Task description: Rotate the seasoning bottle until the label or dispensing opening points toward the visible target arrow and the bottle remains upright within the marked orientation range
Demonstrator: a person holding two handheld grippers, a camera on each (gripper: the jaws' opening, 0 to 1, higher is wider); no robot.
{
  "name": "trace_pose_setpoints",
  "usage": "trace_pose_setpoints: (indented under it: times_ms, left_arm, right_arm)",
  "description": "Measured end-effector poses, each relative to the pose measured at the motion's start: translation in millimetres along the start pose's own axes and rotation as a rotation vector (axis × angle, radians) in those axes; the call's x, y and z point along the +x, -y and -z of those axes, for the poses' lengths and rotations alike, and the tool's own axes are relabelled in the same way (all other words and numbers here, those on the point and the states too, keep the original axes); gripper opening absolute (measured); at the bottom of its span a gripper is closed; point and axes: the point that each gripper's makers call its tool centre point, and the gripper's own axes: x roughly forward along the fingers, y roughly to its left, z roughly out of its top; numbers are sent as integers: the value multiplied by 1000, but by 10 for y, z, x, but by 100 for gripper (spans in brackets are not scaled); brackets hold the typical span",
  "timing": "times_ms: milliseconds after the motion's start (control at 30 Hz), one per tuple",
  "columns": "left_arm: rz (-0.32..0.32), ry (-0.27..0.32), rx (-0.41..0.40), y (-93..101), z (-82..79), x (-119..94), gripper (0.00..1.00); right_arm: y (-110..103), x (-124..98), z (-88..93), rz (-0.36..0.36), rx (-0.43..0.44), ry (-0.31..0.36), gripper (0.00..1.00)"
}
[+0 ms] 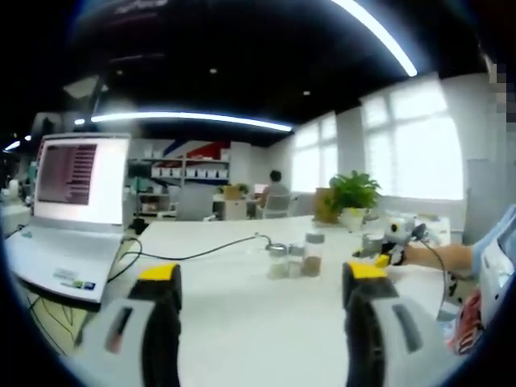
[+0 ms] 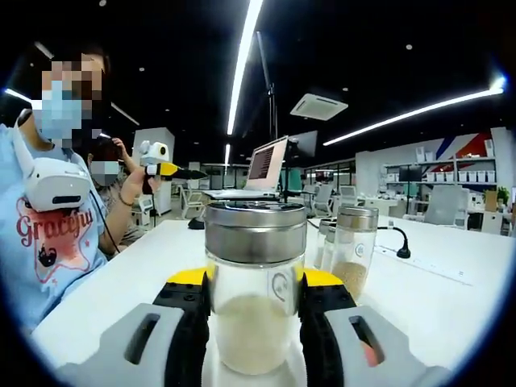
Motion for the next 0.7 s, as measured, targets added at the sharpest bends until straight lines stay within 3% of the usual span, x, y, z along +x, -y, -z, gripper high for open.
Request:
trace_pose_setpoints:
  times_ms: [367, 700]
  left_arm:
    - [3, 0, 1, 10, -5, 11, 87]
    - [2, -5, -6, 6, 22, 31, 86]
  right_arm:
    - [-1, 16, 104, -9, -15, -34, 42]
    - [84, 50, 152, 6, 30, -4, 43]
